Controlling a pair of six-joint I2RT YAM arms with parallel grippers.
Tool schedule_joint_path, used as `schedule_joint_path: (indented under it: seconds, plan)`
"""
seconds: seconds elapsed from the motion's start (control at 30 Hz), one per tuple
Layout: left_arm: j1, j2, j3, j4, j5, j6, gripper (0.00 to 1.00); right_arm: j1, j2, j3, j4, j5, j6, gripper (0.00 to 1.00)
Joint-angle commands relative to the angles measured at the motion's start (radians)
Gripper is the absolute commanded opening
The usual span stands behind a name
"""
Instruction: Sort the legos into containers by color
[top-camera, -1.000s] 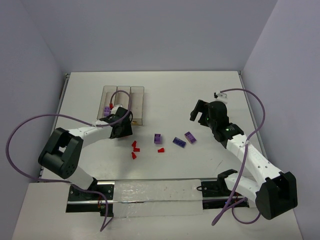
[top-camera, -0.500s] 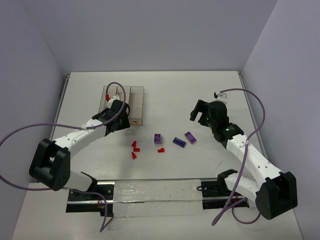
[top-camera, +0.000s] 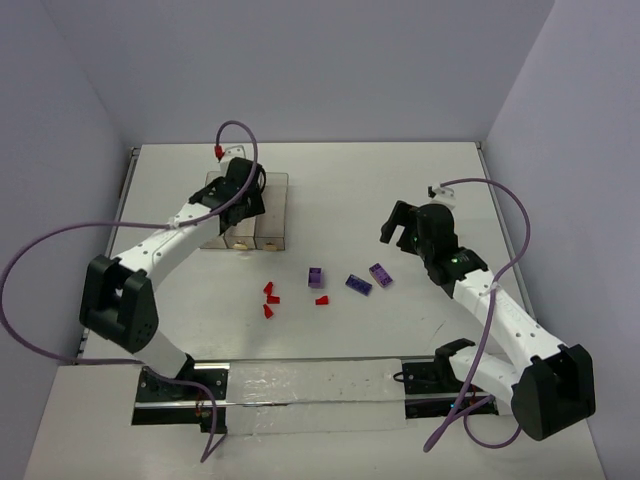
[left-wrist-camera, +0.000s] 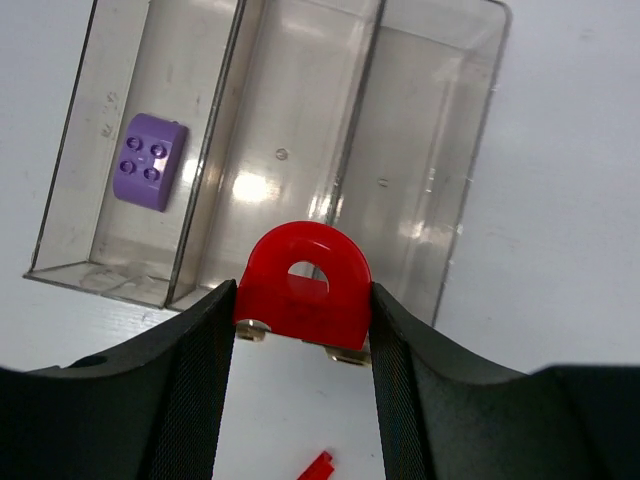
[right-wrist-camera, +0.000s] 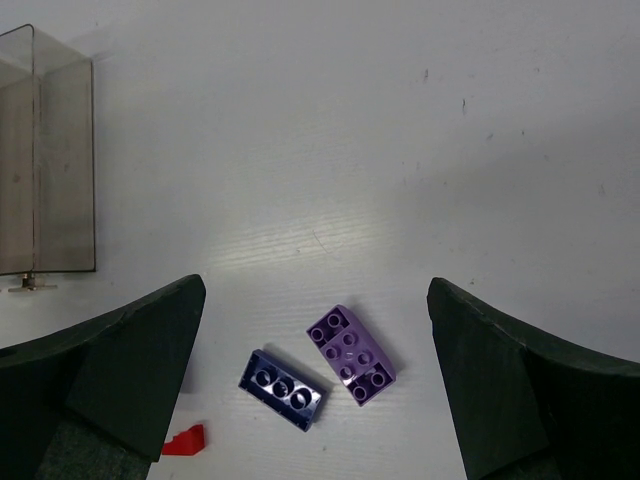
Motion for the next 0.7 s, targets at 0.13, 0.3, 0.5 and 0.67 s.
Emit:
schedule_joint_path:
  seconds: [0.13,0.3,0.5,0.67]
  plan:
    - [0.074,0.150,0.137,0.052,0.027,0.050,0.41,0.006,-0.054,-0.003,0.006,0.045,-0.012,1.00]
    - [0.089,0.192,0.158,0.062,0.042,0.055,0.41,0.006,-0.054,-0.005,0.006,0.042,-0.007,1.00]
    - [0.095,0.242,0.171,0.067,0.041,0.054,0.43,0.005,-0.055,-0.003,0.004,0.035,-0.006,1.00]
    - [0.097,0.264,0.185,0.062,0.048,0.057,0.88,0.006,-0.067,-0.006,-0.002,0.039,-0.008,1.00]
